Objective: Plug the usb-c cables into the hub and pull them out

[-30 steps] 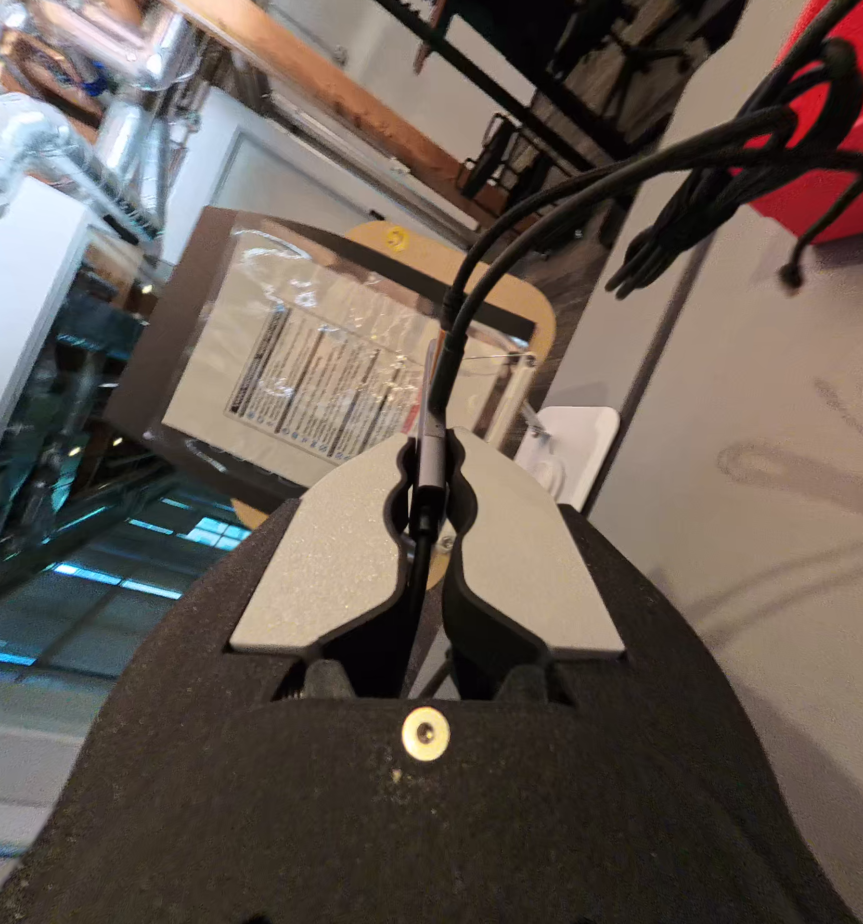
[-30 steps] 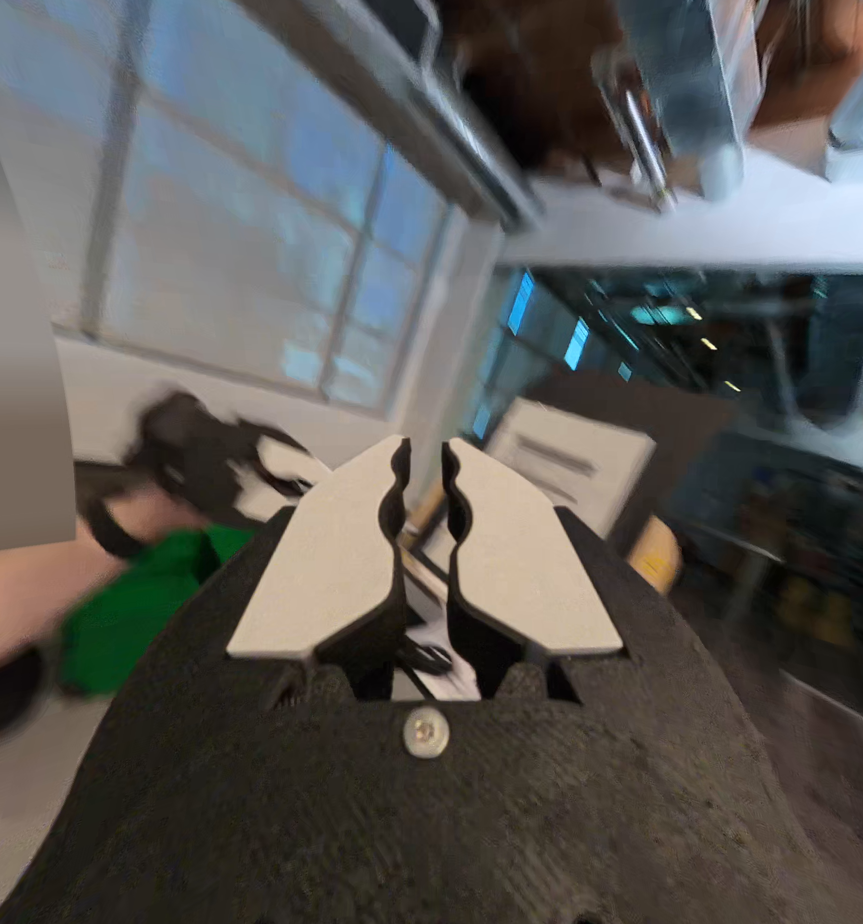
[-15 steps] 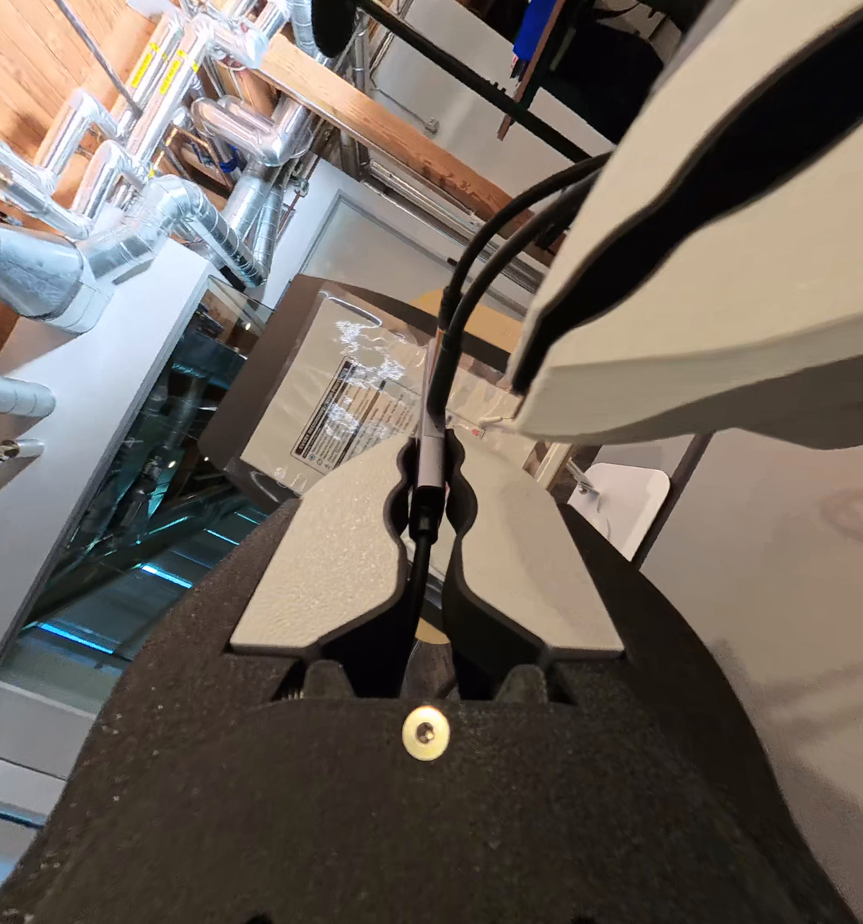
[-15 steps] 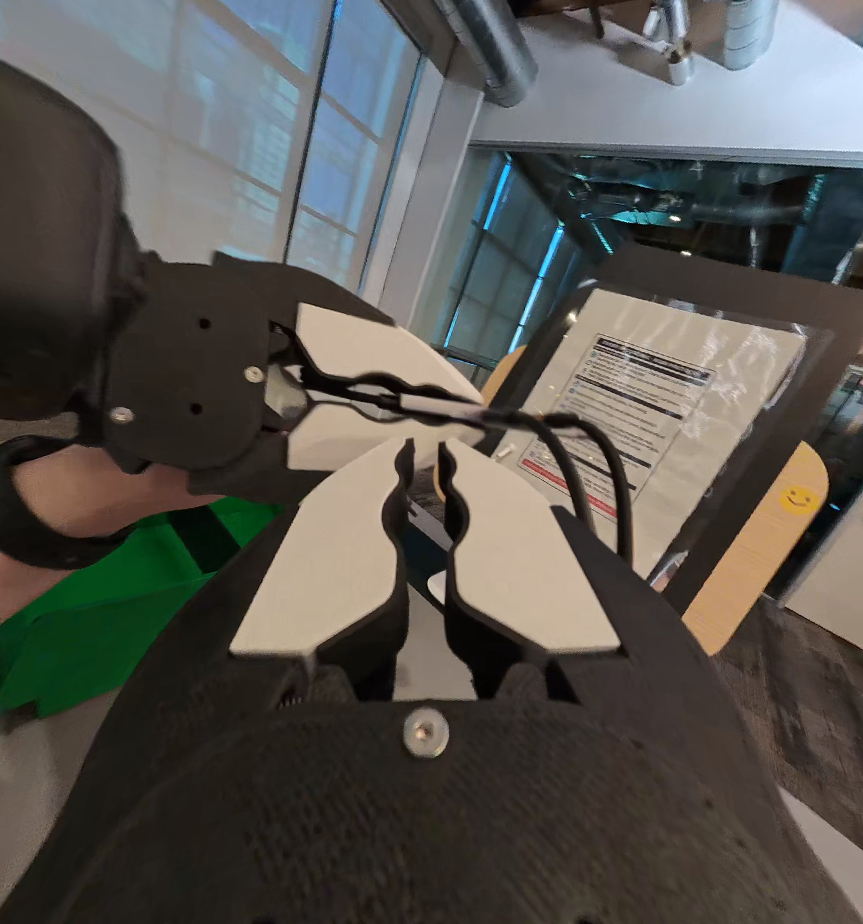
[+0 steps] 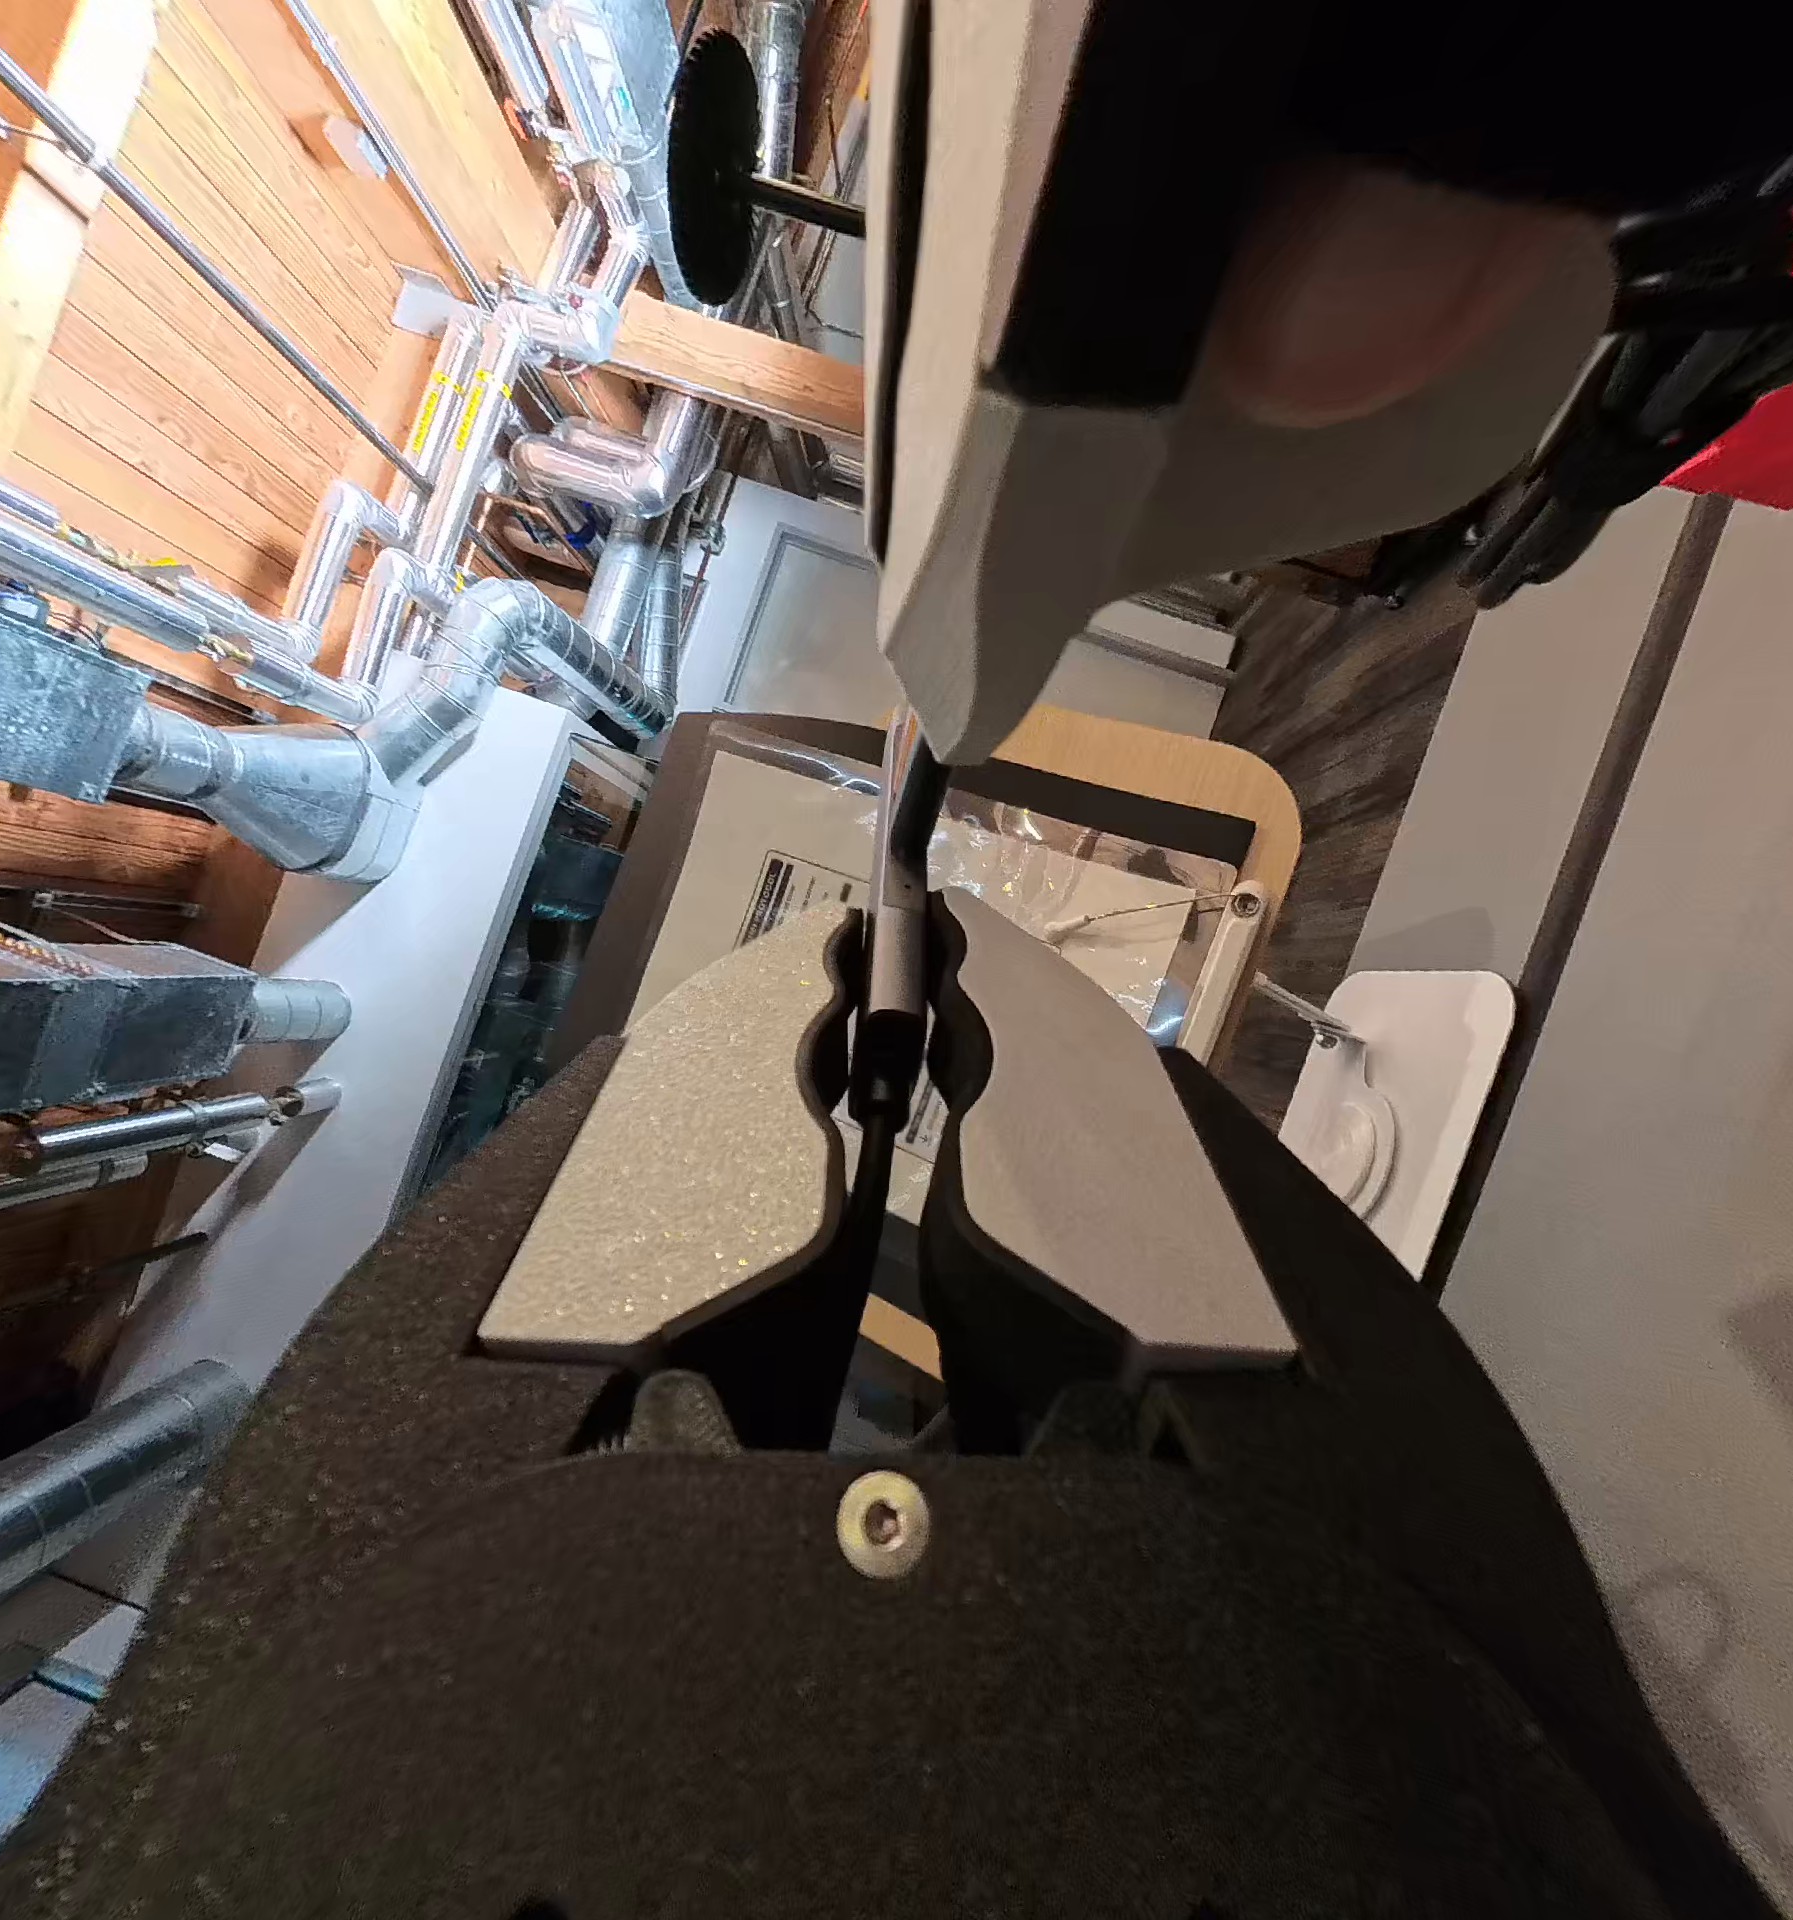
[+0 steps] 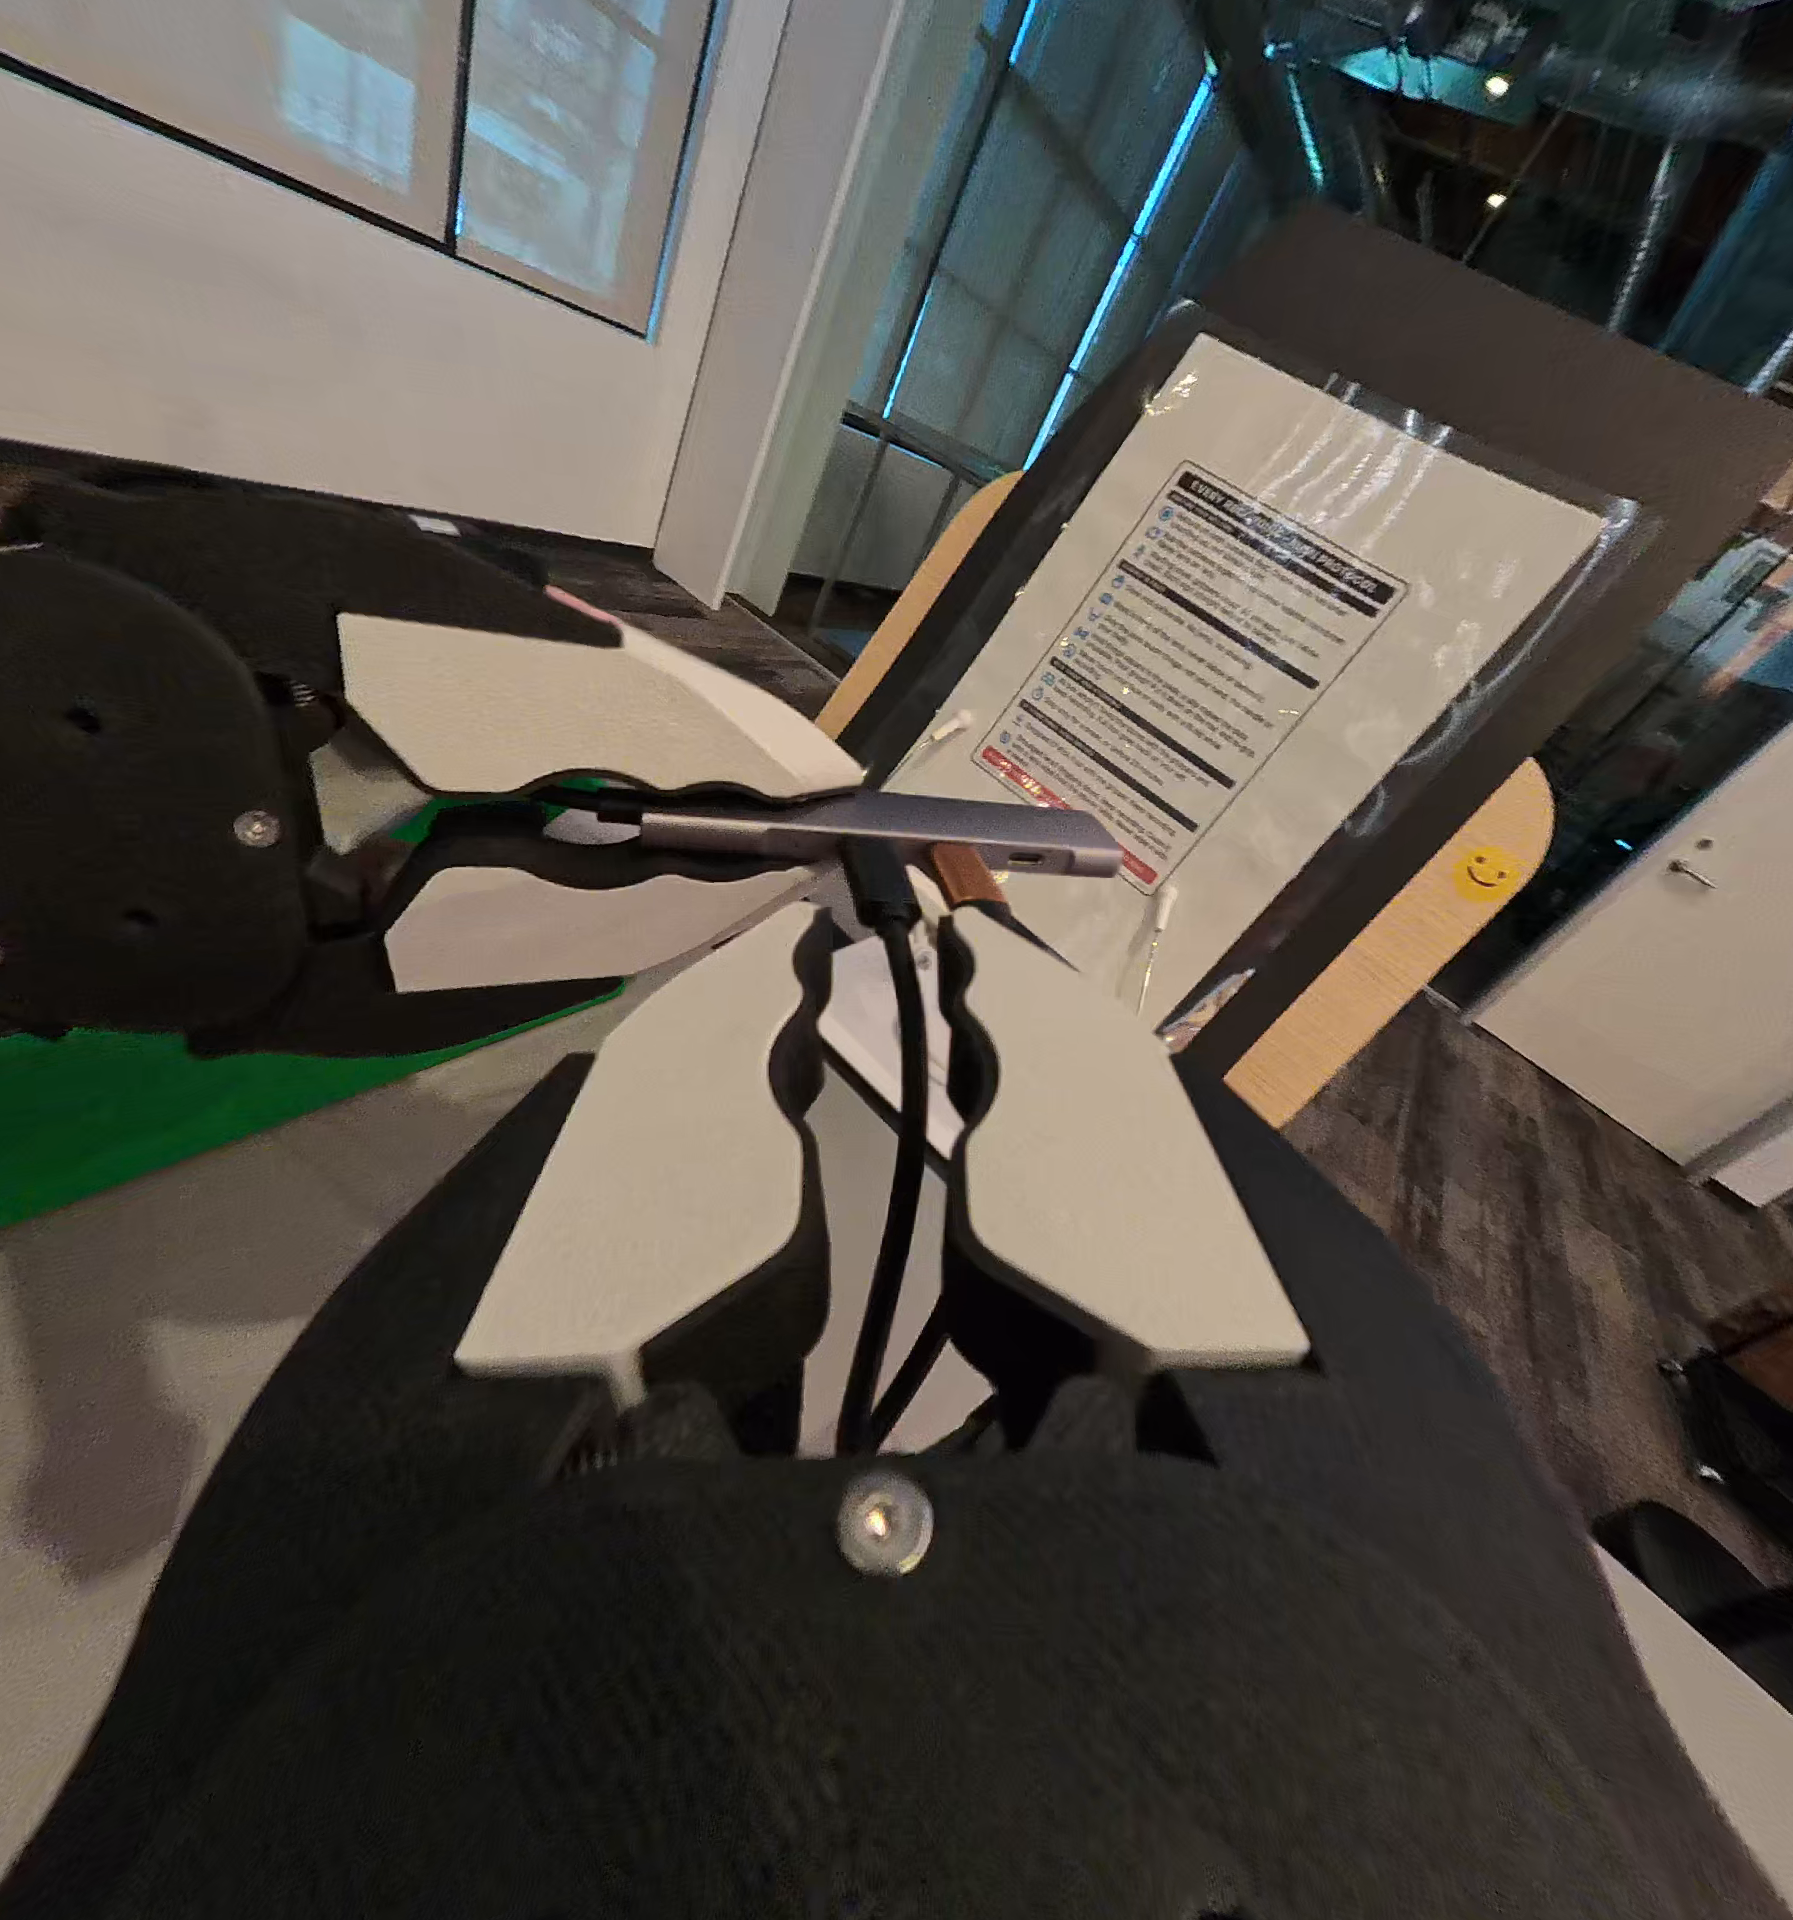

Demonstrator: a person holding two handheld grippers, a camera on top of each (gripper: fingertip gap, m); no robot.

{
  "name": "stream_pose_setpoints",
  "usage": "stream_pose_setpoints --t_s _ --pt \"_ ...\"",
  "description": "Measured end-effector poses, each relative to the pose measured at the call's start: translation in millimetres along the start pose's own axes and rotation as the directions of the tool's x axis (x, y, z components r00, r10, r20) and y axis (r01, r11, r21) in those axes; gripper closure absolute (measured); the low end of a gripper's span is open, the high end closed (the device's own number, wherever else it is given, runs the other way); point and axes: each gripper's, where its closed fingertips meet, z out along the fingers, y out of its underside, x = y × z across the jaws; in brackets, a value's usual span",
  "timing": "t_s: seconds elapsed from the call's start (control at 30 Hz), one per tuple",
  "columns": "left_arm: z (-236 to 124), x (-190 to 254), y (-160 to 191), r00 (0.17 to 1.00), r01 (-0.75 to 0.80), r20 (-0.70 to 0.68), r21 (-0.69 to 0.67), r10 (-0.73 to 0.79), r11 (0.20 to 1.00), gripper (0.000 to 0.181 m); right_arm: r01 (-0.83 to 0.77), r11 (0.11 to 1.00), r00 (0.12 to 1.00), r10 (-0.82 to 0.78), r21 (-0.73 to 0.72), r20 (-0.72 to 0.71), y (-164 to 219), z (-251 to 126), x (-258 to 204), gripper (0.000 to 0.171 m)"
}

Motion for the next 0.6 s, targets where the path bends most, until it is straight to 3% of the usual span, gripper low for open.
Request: stream_pose_setpoints --t_s 0.6 --pt "-0.4 0.9 -8.0 0.994 -0.079 0.068 -0.019 0.081 0.997 0.172 0.013 1.000 1.000 -0.012 -0.020 0.010 4.2 -0.8 3.5 0.158"
